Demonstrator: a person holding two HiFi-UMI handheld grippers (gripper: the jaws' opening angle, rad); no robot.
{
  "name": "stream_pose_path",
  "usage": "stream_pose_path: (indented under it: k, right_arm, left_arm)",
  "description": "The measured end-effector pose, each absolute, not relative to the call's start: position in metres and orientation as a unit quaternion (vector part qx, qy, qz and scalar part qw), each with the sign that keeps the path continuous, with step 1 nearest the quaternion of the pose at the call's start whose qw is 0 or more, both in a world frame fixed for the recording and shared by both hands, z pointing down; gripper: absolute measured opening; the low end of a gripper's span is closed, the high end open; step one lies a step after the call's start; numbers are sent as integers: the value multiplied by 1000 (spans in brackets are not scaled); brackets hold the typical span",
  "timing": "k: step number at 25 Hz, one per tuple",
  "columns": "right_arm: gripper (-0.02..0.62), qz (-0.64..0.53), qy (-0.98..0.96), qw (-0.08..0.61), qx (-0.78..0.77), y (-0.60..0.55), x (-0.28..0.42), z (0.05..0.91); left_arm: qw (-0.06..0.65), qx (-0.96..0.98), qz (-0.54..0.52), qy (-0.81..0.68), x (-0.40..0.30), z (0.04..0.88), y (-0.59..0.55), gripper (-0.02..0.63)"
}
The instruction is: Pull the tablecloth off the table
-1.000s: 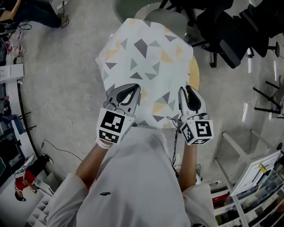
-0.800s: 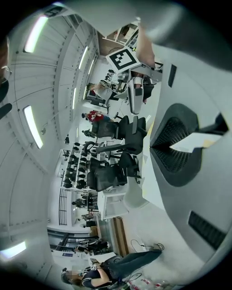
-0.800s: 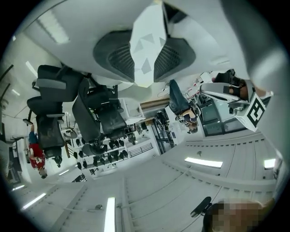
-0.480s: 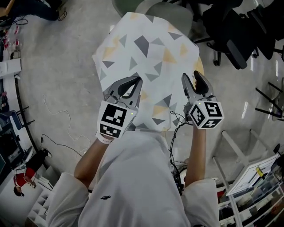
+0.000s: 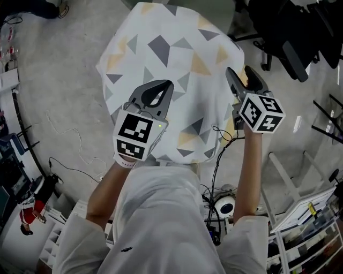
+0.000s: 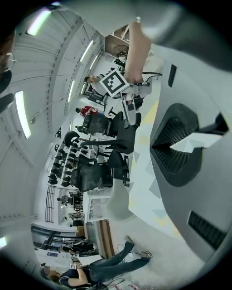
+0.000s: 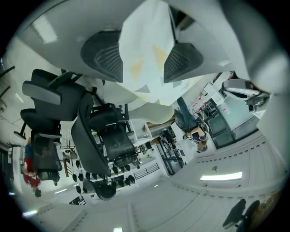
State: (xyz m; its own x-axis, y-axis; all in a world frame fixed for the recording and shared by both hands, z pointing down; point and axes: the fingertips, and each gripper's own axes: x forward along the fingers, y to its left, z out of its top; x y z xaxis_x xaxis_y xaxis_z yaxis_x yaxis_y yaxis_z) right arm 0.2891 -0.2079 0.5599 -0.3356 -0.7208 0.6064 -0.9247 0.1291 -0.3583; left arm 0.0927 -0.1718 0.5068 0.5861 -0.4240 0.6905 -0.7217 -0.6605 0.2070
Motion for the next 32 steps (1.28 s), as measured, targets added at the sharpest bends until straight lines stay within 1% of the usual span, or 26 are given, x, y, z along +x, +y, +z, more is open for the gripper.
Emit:
stream_pose_path:
  k: [6, 10, 15, 17, 18, 19, 21, 22, 26, 29, 32]
  right_arm:
    - [287, 368, -720, 179, 560, -236, 321, 607]
    - [290, 388, -710, 199, 554, -246, 330, 635]
    - [290, 407, -699, 252, 532, -248, 339, 673]
    - [289, 419, -700, 263, 516, -245, 334, 679]
    - [276, 420, -701, 265, 511, -245, 331, 679]
    - [249, 419, -703, 268, 508, -246, 330, 678]
    - [239, 411, -704, 269, 513, -248, 329, 675]
    - [221, 405, -704, 266, 519, -248, 330, 672]
    - [144, 378, -697, 253, 554, -246, 339, 660]
    - [74, 365, -694, 241, 572, -241, 339, 647]
    - [18, 362, -701, 210, 578, -231, 328, 631]
  left_arm:
    - [245, 856, 312, -332, 111, 537, -190, 6]
    - [250, 854, 314, -332, 116, 553, -197, 6]
    - [252, 853, 313, -333, 118, 561, -200, 6]
    - [256, 851, 313, -335, 116, 562, -198, 6]
    - [257, 850, 314, -335, 115, 563, -197, 6]
    - [258, 850, 315, -336, 113, 564, -196, 6]
    - [259, 848, 315, -337, 111, 565, -195, 6]
    - [261, 848, 315, -338, 110, 566, -194, 6]
    - [262, 848, 315, -335, 109, 563, -186, 6]
    - [261, 850, 316, -332, 107, 559, -181, 6]
    - [258, 852, 314, -329, 100, 555, -172, 6]
